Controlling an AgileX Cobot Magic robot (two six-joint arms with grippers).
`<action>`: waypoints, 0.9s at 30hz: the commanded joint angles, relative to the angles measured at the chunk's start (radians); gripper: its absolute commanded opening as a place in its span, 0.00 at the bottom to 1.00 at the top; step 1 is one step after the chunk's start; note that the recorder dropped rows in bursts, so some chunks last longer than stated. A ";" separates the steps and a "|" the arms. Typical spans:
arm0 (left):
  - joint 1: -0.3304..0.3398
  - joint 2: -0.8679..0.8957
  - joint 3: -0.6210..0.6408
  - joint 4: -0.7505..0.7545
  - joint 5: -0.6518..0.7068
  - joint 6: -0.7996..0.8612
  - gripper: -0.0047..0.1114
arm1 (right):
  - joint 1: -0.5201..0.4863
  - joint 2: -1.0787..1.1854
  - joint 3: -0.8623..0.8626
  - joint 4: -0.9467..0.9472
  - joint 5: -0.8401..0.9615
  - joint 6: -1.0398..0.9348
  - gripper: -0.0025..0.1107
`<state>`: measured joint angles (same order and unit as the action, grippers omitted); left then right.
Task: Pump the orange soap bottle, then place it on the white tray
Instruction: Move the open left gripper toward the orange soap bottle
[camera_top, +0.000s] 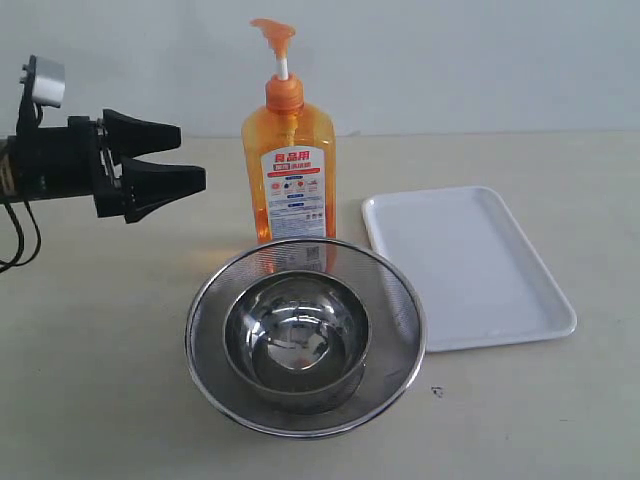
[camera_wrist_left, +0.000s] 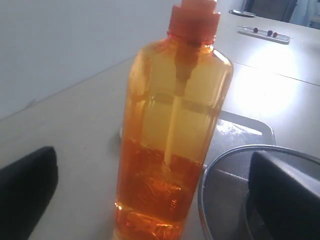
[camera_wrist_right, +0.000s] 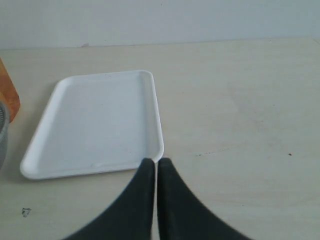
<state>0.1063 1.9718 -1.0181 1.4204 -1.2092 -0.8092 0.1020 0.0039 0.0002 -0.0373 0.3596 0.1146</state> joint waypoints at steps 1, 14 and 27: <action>-0.039 0.001 -0.004 -0.001 -0.012 0.006 0.99 | -0.002 -0.004 0.000 0.000 -0.011 -0.002 0.02; -0.084 0.001 -0.004 -0.055 -0.012 0.084 0.99 | -0.002 -0.004 0.000 0.000 -0.011 -0.002 0.02; -0.083 0.001 -0.004 -0.105 -0.012 0.164 0.99 | -0.002 -0.004 0.000 0.000 -0.011 -0.002 0.02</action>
<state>0.0280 1.9718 -1.0181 1.3604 -1.2117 -0.7055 0.1020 0.0039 0.0002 -0.0373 0.3596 0.1146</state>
